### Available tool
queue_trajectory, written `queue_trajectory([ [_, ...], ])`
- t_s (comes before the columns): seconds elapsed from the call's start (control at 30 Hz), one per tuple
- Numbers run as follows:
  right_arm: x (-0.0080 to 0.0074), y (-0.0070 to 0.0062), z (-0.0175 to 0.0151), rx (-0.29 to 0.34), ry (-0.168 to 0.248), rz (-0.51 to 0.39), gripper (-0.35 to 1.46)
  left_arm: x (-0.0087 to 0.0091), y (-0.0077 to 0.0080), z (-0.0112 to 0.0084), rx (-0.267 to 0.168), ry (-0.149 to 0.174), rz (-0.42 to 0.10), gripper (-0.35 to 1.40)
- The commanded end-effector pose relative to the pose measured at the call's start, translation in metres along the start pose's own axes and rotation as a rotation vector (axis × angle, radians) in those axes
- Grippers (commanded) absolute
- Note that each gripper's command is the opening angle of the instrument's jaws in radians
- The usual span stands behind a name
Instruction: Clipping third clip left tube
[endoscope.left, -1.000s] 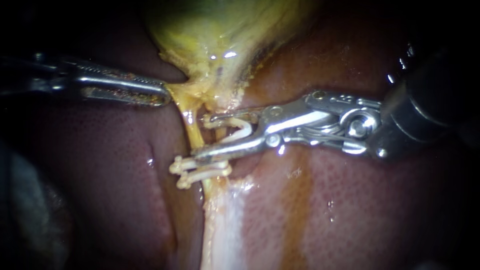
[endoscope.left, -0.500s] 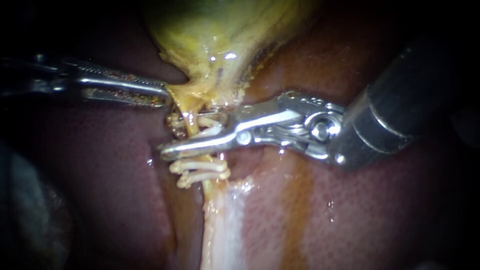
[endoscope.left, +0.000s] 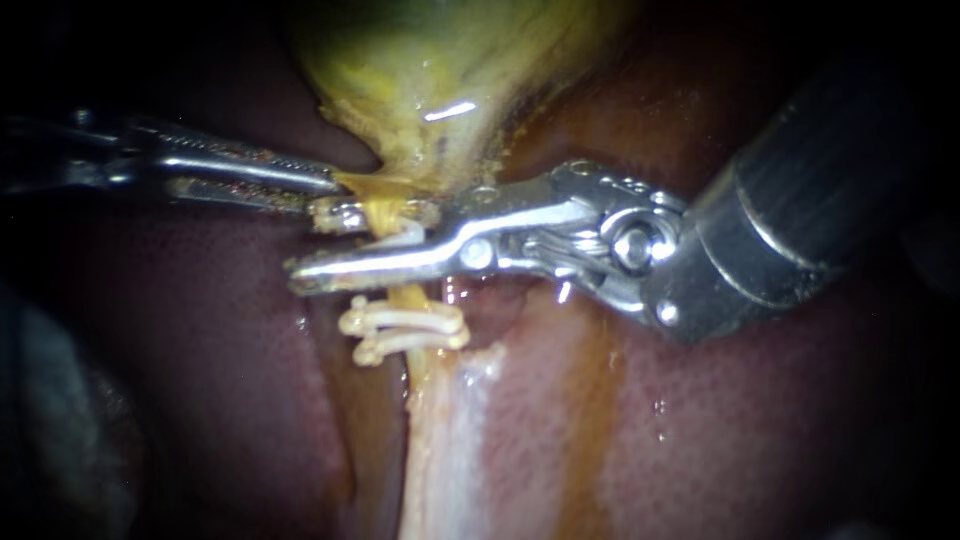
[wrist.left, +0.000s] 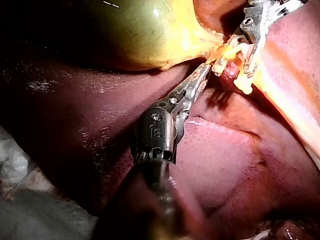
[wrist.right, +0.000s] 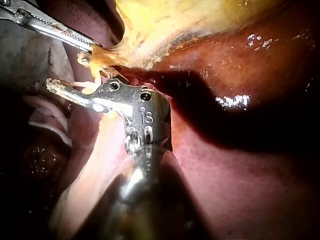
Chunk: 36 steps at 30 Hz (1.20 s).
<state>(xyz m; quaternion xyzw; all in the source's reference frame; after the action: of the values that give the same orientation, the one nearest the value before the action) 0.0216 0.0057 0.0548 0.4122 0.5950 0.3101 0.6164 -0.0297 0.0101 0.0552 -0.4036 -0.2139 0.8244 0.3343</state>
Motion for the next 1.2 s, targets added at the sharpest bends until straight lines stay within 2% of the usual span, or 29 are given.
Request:
queue_trajectory([
  [0.03,0.0002,-0.0001,-0.0001,0.001,-0.001,0.002,0.44,0.0000,0.0000,0.0000,-0.001,0.000,0.000,-0.35],
  [0.2,0.0006,-0.0003,-0.0006,0.003,-0.001,0.005,0.36,0.0000,0.0000,0.0000,-0.001,0.000,0.000,-0.35],
  [0.33,0.0005,-0.0003,-0.0010,0.004,-0.002,0.023,0.23,0.0000,0.0000,0.0000,-0.001,0.000,0.000,-0.35],
  [0.53,0.0004,-0.0004,-0.0016,0.006,-0.004,0.047,-0.08,0.0000,0.0000,0.0000,-0.001,0.000,0.000,-0.35],
  [0.63,0.0003,-0.0005,-0.0019,0.007,-0.005,0.100,-0.25,0.0000,0.0000,0.0000,-0.001,0.000,0.000,-0.35],
  [0.67,0.0003,-0.0005,-0.0020,0.007,-0.006,0.124,-0.35,0.0000,0.0000,0.0000,-0.001,0.000,0.000,-0.35],
  [0.7,0.0002,-0.0005,-0.0022,0.007,-0.007,0.147,-0.35,0.0000,0.0000,0.0000,-0.001,0.000,0.000,-0.35],
  [1.2,0.0000,-0.0003,-0.0028,0.007,-0.011,0.146,-0.35,0.0000,0.0000,0.0000,-0.001,0.000,0.000,-0.35],
])
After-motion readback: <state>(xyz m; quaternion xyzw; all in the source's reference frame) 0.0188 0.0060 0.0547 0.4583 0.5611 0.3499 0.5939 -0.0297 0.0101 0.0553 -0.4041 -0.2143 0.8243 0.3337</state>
